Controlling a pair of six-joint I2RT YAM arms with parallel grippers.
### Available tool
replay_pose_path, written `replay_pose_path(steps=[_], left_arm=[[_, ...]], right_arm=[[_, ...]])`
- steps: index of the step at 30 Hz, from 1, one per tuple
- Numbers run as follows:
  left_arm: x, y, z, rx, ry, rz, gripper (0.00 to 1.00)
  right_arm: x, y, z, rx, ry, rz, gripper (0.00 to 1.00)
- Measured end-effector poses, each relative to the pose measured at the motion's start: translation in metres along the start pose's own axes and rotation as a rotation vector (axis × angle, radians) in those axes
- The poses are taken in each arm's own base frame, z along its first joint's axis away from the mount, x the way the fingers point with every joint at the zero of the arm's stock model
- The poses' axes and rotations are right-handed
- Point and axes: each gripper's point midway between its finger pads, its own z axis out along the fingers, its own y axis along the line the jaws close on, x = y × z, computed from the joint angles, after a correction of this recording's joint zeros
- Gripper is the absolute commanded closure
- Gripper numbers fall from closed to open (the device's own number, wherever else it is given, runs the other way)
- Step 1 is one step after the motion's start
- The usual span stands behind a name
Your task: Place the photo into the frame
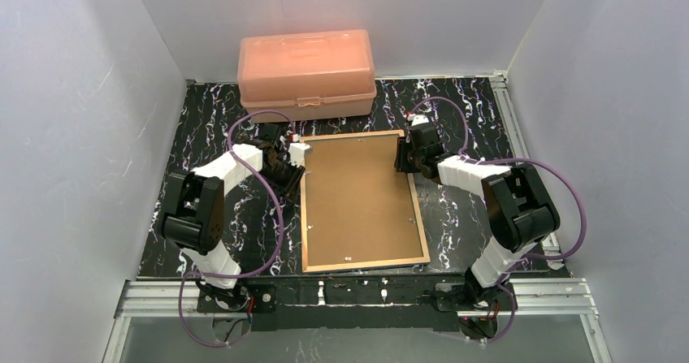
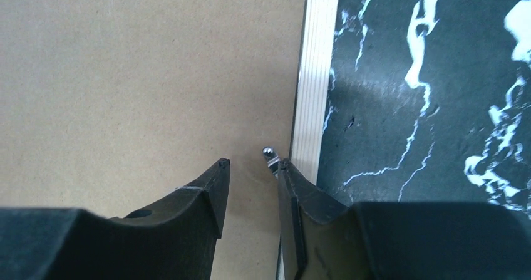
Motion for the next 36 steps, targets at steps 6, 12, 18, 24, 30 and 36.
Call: replay_pose_path(steps=[6,12,18,24,30,36], left_arm=[[0.007,0.0,0.003,0.005,0.018,0.003,0.73],[0.007,0.0,0.003,0.005,0.016,0.006,0.72],[0.008,-0.001,0.003,0.009,0.018,0.008,0.73],[0.013,-0.009,0.001,0.057,0.021,0.057,0.72],[0.03,-0.026,-0.01,0.134,0.034,0.133,0.72],[0.037,-0.037,-0.021,0.175,0.039,0.157,0.68]], right_arm=[[0.017,0.002,-0.004,-0.02,0.046,0.019,0.59],[0.022,0.002,-0.009,-0.028,0.06,0.028,0.59],[0.021,0.007,-0.021,-0.048,0.071,0.045,0.55],[0.002,0.033,-0.059,-0.169,0.014,0.09,0.61],[0.05,0.1,-0.103,-0.426,0.12,0.097,0.6],[0.101,0.151,-0.135,-0.58,0.268,0.004,0.46]])
